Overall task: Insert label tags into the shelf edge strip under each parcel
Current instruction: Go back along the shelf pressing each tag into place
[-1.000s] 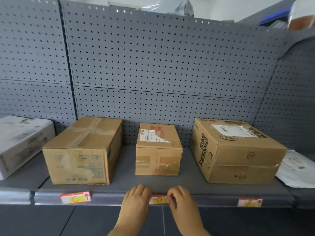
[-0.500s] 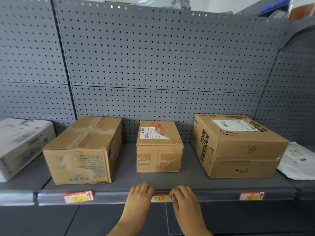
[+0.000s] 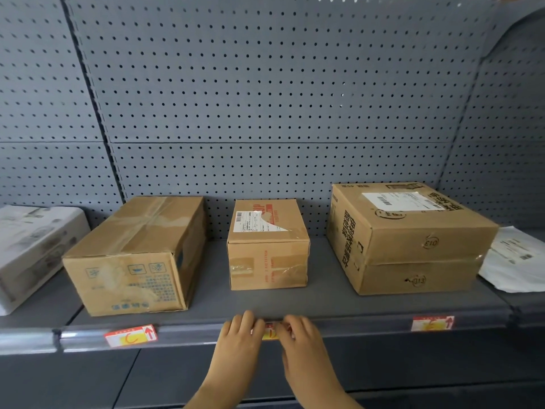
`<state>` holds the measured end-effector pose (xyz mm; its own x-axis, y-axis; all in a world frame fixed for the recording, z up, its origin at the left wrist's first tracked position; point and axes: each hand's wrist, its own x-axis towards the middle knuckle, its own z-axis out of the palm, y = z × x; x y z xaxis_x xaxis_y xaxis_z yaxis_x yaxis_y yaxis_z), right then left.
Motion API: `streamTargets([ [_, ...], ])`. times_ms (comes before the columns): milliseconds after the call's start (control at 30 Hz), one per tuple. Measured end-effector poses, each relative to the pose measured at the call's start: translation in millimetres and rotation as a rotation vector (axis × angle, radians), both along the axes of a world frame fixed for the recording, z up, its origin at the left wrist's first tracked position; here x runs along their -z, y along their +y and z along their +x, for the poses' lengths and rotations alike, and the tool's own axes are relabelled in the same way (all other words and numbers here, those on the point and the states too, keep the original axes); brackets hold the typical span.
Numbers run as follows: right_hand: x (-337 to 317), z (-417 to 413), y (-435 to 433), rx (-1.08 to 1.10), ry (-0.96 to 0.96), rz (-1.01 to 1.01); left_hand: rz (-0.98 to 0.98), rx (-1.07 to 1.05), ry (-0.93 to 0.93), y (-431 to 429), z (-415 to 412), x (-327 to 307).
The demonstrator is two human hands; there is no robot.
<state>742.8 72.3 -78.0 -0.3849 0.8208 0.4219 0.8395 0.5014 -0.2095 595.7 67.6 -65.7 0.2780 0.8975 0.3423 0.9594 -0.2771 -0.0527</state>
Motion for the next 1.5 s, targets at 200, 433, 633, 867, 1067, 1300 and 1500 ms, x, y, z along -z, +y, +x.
streamTargets([
  [200,5,4,-8,-0.008,-0.034,0.005,0.025,-0.016,-0.066,-8,-4,6],
  [433,17,-15,-12,-0.227,-0.084,0.082,0.077,0.057,-0.037,-36,-21,19],
  [633,4,-78,-10,-0.313,0.047,0.063,0.092,-0.102,-0.085,-53,-92,18],
  [867,-13,-182,-12,-0.294,0.165,0.075,0.109,-0.31,-0.187,-61,-206,-2],
  [1067,-11,-239,-13,-0.099,0.262,-0.006,0.033,-0.187,-0.146,-43,-260,-12],
  [1300,-14,-247,-15,-0.005,0.207,-0.017,0.022,-0.043,-0.115,-27,-277,-8],
  [1500,-12,-244,-19,-0.009,0.125,0.025,0.017,-0.014,-0.081,-24,-278,-8],
])
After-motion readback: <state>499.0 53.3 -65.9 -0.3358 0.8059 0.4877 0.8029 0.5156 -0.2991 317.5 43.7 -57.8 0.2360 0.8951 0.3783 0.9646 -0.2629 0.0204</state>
